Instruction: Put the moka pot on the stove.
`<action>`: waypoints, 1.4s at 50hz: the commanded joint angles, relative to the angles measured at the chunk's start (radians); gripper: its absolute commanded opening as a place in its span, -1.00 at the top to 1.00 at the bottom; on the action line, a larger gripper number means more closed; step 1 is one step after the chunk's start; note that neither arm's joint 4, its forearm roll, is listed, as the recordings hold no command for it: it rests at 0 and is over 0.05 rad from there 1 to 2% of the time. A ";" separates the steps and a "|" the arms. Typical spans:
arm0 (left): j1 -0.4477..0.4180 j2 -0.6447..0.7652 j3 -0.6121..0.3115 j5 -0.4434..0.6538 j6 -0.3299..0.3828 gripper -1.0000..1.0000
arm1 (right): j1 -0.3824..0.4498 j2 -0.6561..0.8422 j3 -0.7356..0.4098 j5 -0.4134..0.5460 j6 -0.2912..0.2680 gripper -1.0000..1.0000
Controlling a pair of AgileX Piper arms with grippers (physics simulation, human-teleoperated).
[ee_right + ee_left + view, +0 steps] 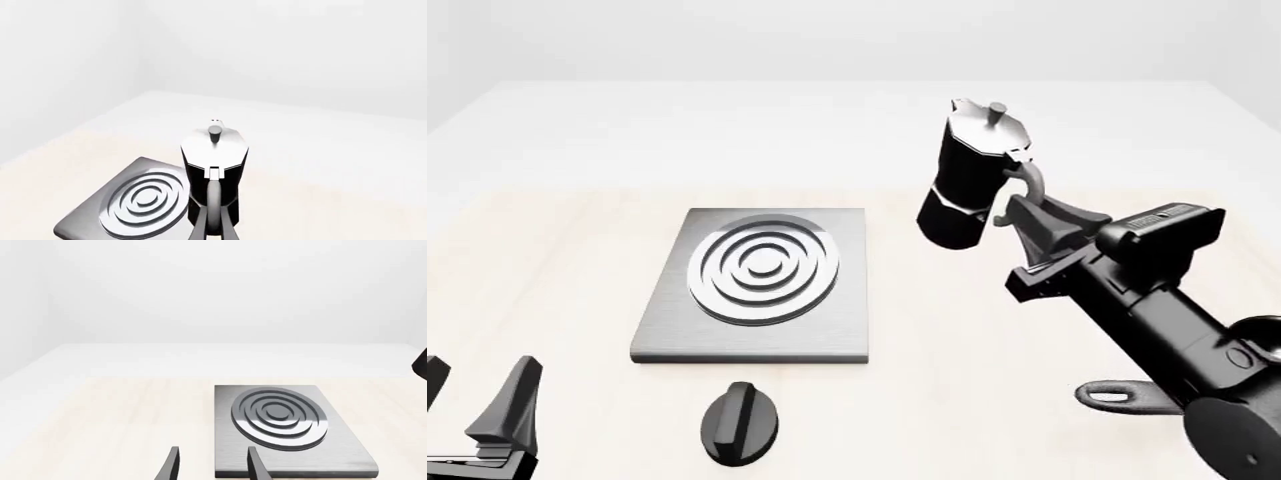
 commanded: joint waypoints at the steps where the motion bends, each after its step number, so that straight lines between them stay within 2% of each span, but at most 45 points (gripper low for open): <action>1: 0.000 0.000 0.000 0.000 0.000 -1.00 | 0.018 0.061 -0.093 -0.001 -0.005 1.00; 37: 0.000 0.000 0.000 0.000 0.000 -1.00 | 0.104 0.344 -0.339 -0.049 -0.016 1.00; 70: 0.000 0.000 0.000 0.000 0.000 -1.00 | 0.154 0.537 -0.481 -0.086 0.008 1.00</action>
